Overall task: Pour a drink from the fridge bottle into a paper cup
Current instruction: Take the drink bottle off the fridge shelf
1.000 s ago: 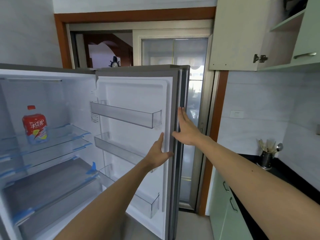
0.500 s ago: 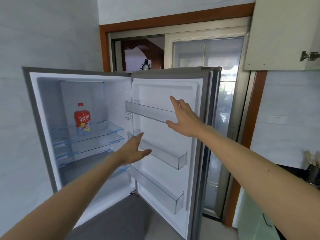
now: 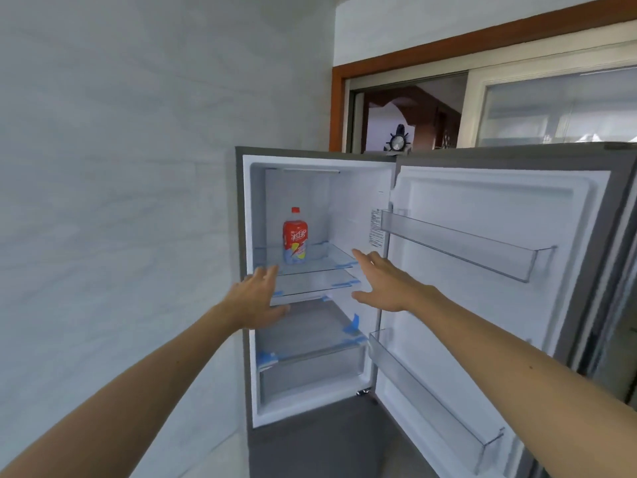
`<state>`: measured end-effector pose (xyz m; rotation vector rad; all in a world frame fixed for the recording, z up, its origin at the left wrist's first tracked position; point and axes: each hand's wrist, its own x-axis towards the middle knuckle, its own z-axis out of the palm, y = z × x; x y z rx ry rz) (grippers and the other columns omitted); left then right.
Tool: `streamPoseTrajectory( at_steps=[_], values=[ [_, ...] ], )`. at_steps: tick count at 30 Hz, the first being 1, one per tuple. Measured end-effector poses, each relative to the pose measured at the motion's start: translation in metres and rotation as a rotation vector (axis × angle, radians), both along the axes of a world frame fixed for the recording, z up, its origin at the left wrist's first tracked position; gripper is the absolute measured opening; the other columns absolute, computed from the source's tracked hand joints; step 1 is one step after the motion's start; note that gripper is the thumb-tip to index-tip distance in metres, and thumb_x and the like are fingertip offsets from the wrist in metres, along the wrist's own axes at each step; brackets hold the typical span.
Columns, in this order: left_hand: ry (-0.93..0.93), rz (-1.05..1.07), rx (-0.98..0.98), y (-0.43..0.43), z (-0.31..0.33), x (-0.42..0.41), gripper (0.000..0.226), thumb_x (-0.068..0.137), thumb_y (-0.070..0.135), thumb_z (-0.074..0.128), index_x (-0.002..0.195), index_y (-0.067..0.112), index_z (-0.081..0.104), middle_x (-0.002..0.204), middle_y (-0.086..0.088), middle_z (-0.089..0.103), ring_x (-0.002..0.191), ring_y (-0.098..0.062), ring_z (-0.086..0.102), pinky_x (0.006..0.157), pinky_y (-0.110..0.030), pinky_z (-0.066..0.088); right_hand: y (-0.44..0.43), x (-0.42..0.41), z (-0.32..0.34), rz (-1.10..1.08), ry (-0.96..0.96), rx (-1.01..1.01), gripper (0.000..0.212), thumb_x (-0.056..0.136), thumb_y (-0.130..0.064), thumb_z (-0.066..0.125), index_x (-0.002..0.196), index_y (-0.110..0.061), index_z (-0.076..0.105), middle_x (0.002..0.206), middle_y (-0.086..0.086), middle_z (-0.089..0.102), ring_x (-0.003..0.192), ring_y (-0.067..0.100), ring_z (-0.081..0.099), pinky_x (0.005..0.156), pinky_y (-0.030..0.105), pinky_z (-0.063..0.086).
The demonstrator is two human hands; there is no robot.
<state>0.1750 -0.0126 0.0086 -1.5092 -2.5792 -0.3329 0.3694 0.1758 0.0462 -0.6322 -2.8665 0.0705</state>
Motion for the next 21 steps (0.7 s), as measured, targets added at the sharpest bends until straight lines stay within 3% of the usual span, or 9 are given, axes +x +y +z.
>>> streamPoseTrajectory(
  at_steps=[7,21],
  values=[
    [0.002,0.038,-0.022,-0.022,-0.008,-0.056,0.089,0.093,0.057,0.052,0.156,0.016,0.004,0.156,-0.013,0.030,0.135,-0.034,0.043,0.106,-0.048,0.045,-0.014,-0.068,-0.009,0.016,0.010,-0.037,0.089,0.094,-0.043,0.059,0.157,-0.019,0.001,0.147,0.012,0.032,0.133,0.033,0.037,0.100,0.048,0.043],
    [-0.002,-0.025,-0.079,0.016,-0.024,-0.116,0.089,0.093,0.057,0.052,0.156,0.015,0.006,0.156,-0.015,0.030,0.133,-0.035,0.046,0.104,-0.047,0.046,0.013,-0.120,-0.018,-0.070,0.046,-0.101,0.097,0.093,-0.046,0.060,0.156,-0.024,-0.011,0.154,0.016,0.026,0.137,0.034,0.037,0.105,0.048,0.041]
  ],
)
